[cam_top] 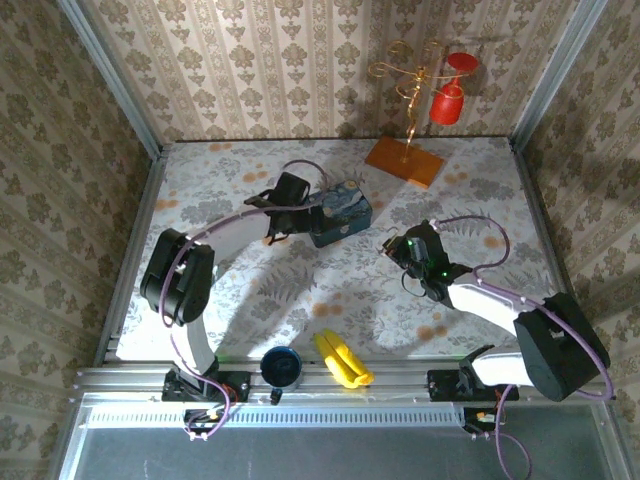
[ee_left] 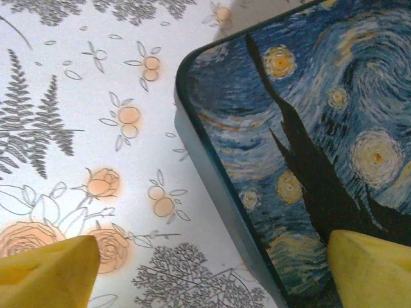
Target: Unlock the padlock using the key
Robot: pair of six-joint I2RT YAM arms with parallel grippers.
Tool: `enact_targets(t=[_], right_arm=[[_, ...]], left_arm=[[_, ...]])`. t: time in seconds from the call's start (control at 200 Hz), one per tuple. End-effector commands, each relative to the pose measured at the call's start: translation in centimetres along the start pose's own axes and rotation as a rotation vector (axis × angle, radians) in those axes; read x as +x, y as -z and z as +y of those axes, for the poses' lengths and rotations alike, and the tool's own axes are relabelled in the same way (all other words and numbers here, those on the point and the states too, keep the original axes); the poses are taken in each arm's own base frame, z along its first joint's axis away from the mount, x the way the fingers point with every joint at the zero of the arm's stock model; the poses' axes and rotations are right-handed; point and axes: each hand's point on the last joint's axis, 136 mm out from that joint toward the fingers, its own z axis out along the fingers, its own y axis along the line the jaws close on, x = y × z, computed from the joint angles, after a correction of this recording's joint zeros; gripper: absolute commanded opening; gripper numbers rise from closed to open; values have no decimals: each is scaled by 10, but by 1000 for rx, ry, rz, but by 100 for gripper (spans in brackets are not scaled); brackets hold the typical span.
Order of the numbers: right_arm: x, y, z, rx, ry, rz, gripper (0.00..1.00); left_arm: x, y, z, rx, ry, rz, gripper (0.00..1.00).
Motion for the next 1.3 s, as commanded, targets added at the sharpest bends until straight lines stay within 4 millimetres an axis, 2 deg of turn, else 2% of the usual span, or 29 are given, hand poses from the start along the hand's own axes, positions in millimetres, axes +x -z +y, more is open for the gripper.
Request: enact_targets(t=[0.0, 0.055, 0.135, 0.185, 0.245, 0.37, 0.6, 0.82, 1.12, 1.291], right_arm=[[-6, 10, -9, 48, 48, -26, 0], [-6, 13, -11, 58, 64, -22, 0], [-7, 17, -11, 72, 96, -14, 0], [-6, 18, -11, 78, 129, 0, 0], [-5, 19, -6, 74, 180, 23, 0], [1, 19, 5, 50, 276, 94, 0], [3, 19, 7, 25, 320, 200, 0], [-4, 24, 2, 4, 295, 233, 0], [3, 24, 2, -30, 342, 342, 0], [0, 21, -4, -28, 339, 377, 0]], left_arm=[[15, -13, 20, -37, -2, 70, 84], [10, -12, 16, -7, 4, 60, 80], [4, -10, 7, 42, 11, 40, 65], [0, -9, 1, 76, 18, 29, 64], [-4, -8, -6, 114, 31, 20, 65], [-13, -5, -15, 166, 51, 4, 75], [-25, -9, -20, 231, 96, -2, 83], [-35, -20, -24, 254, 64, 7, 83], [-49, -31, -48, 374, 45, 27, 82], [-57, -38, -51, 396, 49, 35, 82]])
